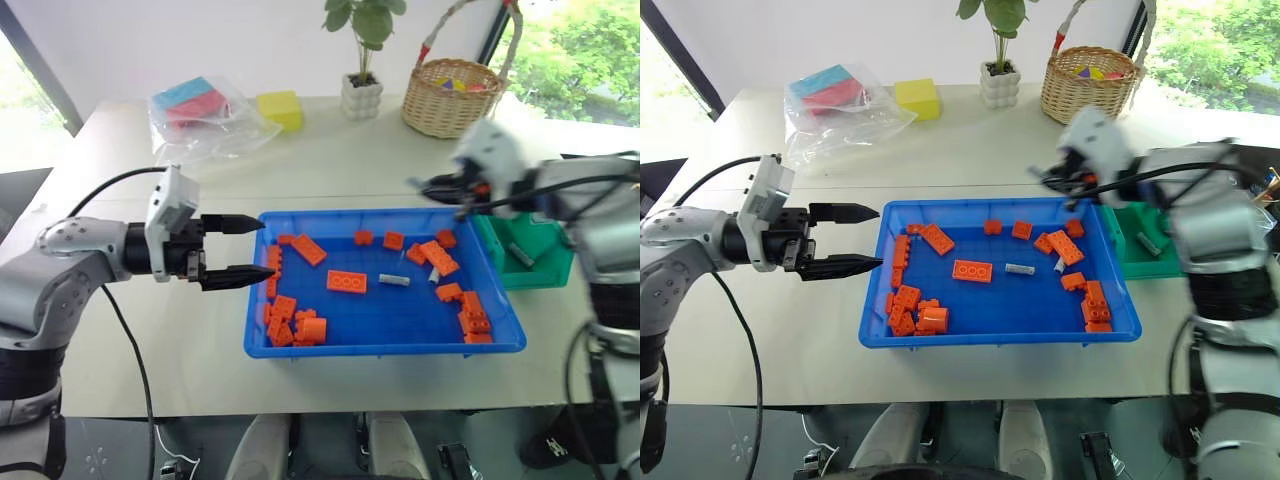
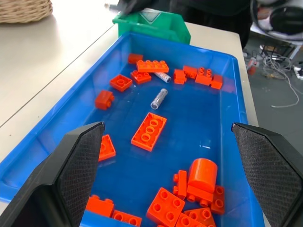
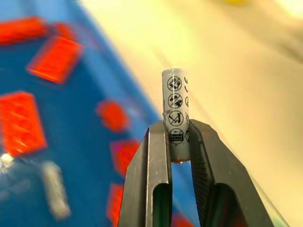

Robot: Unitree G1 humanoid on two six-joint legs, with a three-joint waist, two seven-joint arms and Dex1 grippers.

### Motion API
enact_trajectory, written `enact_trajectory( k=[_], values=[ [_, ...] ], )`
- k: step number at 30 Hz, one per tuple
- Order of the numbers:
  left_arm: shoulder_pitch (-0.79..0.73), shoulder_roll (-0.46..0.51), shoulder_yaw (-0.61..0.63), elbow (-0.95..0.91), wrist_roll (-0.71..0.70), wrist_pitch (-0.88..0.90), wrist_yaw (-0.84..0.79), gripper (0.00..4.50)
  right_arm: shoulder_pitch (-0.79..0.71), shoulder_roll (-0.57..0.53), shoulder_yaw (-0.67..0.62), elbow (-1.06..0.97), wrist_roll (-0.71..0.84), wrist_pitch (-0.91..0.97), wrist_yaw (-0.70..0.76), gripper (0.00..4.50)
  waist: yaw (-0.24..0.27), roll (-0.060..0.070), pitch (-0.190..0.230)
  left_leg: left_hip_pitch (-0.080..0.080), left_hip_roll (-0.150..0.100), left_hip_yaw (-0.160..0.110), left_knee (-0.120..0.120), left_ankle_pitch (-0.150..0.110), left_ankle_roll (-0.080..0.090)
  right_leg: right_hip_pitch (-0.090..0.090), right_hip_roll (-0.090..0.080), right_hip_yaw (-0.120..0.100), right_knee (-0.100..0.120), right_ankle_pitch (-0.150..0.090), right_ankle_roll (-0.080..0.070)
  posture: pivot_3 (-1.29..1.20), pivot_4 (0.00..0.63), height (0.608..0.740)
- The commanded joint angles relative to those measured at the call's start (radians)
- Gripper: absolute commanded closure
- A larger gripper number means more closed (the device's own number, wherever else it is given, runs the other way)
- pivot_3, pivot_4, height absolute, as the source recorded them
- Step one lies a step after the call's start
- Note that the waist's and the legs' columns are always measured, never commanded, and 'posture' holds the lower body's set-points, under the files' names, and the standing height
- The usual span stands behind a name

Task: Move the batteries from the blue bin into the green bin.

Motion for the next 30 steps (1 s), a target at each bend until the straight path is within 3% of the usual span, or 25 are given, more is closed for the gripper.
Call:
enact_trajectory(
  k=[1,8,16,20,24,30],
  values=[
    [-0.034,-0.009,-0.004,0.009,0.010,-0.026,-0.013,0.00,0.064,-0.068,-0.095,0.005,-0.003,0.035,-0.048,4.46,-0.001,0.000,0.000,0.000,0.000,0.000,0.000,0.000,0.000,0.000,0.000,0.000,0.000,0.000,0.000,0.00,0.150,0.702],
    [-0.091,-0.033,-0.044,0.054,0.032,-0.041,-0.043,0.00,0.325,-0.119,-0.206,0.026,-0.021,0.030,-0.148,4.46,0.002,0.000,0.000,-0.001,0.001,0.002,0.000,0.000,0.000,0.000,0.000,0.001,-0.002,0.000,0.000,0.00,0.150,0.702],
    [-0.110,-0.047,-0.052,0.073,0.046,-0.046,-0.055,0.00,0.345,-0.110,-0.218,0.013,0.011,0.025,-0.217,0.48,-0.001,0.000,0.000,-0.001,0.001,0.002,0.000,0.000,0.000,0.000,0.000,0.001,-0.002,0.000,0.000,0.00,0.150,0.702],
    [-0.110,-0.050,-0.050,0.071,0.050,-0.045,-0.058,0.00,0.240,-0.086,-0.201,-0.029,0.092,0.010,-0.176,0.48,-0.007,0.000,0.000,-0.001,0.001,0.002,0.001,0.000,0.000,0.000,0.000,0.001,-0.002,0.000,0.000,0.00,0.150,0.702],
    [-0.104,-0.048,-0.048,0.064,0.053,-0.046,-0.062,0.00,0.155,-0.055,-0.102,-0.115,0.170,0.038,-0.103,0.48,-0.016,0.000,0.000,-0.001,0.001,0.001,0.000,0.000,0.000,0.001,0.000,0.000,-0.002,0.000,0.000,0.00,0.150,0.702],
    [-0.096,-0.046,-0.046,0.049,0.052,-0.044,-0.061,0.00,0.163,-0.021,0.086,-0.216,0.217,0.054,-0.009,0.48,-0.013,0.000,0.000,-0.001,0.001,0.001,0.001,0.000,0.001,0.001,0.000,0.000,-0.003,0.000,0.000,0.00,0.150,0.702]
  ],
)
